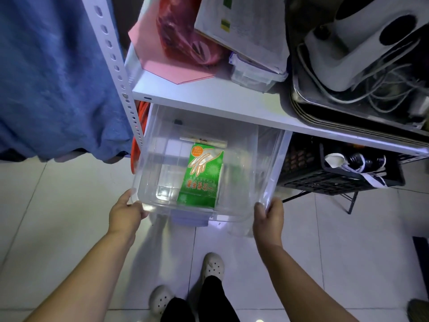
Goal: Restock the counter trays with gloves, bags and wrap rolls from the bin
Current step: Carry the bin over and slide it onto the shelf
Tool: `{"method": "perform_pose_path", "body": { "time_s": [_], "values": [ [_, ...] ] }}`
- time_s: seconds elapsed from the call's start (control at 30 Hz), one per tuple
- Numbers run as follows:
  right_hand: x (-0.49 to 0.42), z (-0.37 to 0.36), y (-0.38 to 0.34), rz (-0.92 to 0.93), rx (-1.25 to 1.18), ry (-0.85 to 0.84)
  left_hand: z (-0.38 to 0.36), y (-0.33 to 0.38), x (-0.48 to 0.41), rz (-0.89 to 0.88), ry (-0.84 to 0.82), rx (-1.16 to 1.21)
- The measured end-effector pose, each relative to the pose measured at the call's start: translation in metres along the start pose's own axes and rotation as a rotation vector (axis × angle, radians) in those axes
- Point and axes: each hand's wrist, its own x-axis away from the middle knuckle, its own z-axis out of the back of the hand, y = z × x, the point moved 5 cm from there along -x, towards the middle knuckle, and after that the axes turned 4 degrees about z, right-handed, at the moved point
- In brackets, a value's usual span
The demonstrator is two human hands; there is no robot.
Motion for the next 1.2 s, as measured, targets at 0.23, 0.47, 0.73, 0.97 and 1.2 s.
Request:
{"method": "perform_pose_path", "body": {
  "time_s": [0.23,0.47,0.73,0.97,1.2],
  "values": [
    [0.002,0.003,-0.014,0.054,-0.021,-0.165,0.021,-0.003,-0.005,-0.02,0.002,-0.004],
    [0.043,-0.017,0.012,0.107,0.285,-0.232,0.023,-0.006,-0.003,-0.027,-0.039,0.012],
    [0.027,-0.075,-0.043,0.327,0.691,-0.202,0.023,-0.003,0.005,-0.018,-0.053,-0.011],
    [0.066,-0.169,-0.077,0.618,0.86,-0.371,0.021,0.003,0.012,-0.028,-0.151,0.038],
    [0.073,-0.231,-0.093,0.59,0.76,-0.418,0.034,-0.004,0.003,0.106,-0.177,0.222]
  ]
}}
